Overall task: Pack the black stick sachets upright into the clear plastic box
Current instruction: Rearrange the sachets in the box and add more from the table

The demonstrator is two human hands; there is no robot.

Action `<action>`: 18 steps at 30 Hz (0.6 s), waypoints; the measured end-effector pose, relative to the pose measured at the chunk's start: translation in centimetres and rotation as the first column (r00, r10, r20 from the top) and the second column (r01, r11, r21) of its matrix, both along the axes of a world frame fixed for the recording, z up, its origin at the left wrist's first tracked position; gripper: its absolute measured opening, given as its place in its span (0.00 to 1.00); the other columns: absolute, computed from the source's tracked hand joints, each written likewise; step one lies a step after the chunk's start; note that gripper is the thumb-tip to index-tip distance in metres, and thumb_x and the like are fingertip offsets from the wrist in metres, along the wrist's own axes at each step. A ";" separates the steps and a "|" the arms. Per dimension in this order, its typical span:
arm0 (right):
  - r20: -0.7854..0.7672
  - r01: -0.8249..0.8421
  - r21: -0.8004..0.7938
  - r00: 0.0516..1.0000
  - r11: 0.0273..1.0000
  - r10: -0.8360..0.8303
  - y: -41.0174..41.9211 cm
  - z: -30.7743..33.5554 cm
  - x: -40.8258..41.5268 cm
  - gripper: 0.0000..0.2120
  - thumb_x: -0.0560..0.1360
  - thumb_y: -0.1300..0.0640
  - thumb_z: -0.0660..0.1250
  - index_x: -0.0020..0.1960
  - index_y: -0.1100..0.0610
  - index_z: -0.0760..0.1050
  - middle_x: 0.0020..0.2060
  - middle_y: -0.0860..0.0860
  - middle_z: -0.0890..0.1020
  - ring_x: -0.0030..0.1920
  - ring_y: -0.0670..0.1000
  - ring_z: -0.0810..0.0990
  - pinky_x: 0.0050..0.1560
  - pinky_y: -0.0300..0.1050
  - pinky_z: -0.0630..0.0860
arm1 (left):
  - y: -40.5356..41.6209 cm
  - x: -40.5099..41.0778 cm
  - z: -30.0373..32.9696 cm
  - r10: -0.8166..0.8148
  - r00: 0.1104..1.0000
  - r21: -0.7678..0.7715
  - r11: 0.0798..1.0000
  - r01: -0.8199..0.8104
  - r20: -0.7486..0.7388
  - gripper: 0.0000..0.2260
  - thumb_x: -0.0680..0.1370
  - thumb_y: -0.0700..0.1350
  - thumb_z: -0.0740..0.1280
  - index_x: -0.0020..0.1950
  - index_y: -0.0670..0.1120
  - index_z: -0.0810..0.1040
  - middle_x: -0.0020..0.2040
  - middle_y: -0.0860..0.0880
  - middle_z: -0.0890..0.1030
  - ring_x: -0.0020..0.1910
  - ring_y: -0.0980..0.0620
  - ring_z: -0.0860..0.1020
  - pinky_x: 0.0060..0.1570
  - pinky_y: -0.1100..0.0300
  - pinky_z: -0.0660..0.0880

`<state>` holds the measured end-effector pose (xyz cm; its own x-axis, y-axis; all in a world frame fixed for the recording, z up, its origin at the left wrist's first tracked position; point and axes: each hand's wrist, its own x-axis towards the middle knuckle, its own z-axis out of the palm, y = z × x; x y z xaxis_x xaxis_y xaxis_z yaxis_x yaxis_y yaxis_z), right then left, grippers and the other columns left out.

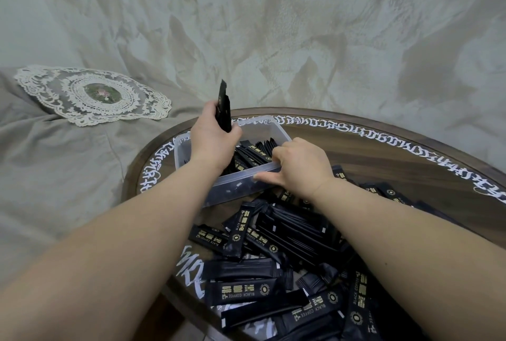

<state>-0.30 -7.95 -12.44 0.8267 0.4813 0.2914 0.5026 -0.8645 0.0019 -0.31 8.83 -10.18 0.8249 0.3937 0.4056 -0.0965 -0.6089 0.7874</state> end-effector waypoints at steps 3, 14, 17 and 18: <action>-0.012 0.008 -0.008 1.000 1.000 -0.008 0.0 0.1 0.0 0.27 0.68 0.27 0.59 0.41 0.51 0.71 0.42 0.48 0.79 0.49 0.50 0.73 0.40 0.43 0.68 | 0.1 -0.1 0.2 0.010 0.997 -0.110 0.994 -0.019 -0.078 0.14 0.74 0.43 0.68 0.59 0.45 0.75 0.47 0.50 0.77 0.50 0.47 0.76 0.50 0.57 0.72; -0.048 0.055 0.024 0.997 0.998 -0.054 0.2 0.3 -0.8 0.24 0.70 0.29 0.60 0.43 0.52 0.70 0.44 0.49 0.79 0.52 0.51 0.72 0.44 0.44 0.69 | 1.8 -1.1 0.0 0.167 0.872 0.275 0.961 -0.039 -0.461 0.45 0.67 0.58 0.76 0.74 0.42 0.57 0.68 0.38 0.67 0.68 0.41 0.67 0.64 0.51 0.67; -0.064 0.060 0.036 0.996 0.998 -0.058 0.2 0.2 -1.3 0.23 0.71 0.31 0.61 0.44 0.51 0.68 0.47 0.49 0.77 0.54 0.51 0.70 0.48 0.44 0.69 | 1.9 -1.7 -0.4 0.223 0.863 0.450 0.893 0.005 -0.453 0.42 0.70 0.63 0.71 0.72 0.40 0.60 0.68 0.38 0.67 0.68 0.41 0.66 0.66 0.50 0.65; -0.068 0.055 0.035 0.996 0.998 -0.052 0.1 0.0 -1.4 0.23 0.71 0.32 0.61 0.47 0.52 0.70 0.49 0.49 0.77 0.56 0.51 0.69 0.50 0.44 0.70 | 1.9 -2.0 -0.4 0.225 0.872 0.498 0.867 0.025 -0.435 0.40 0.71 0.64 0.69 0.72 0.40 0.62 0.67 0.38 0.68 0.68 0.41 0.66 0.67 0.50 0.64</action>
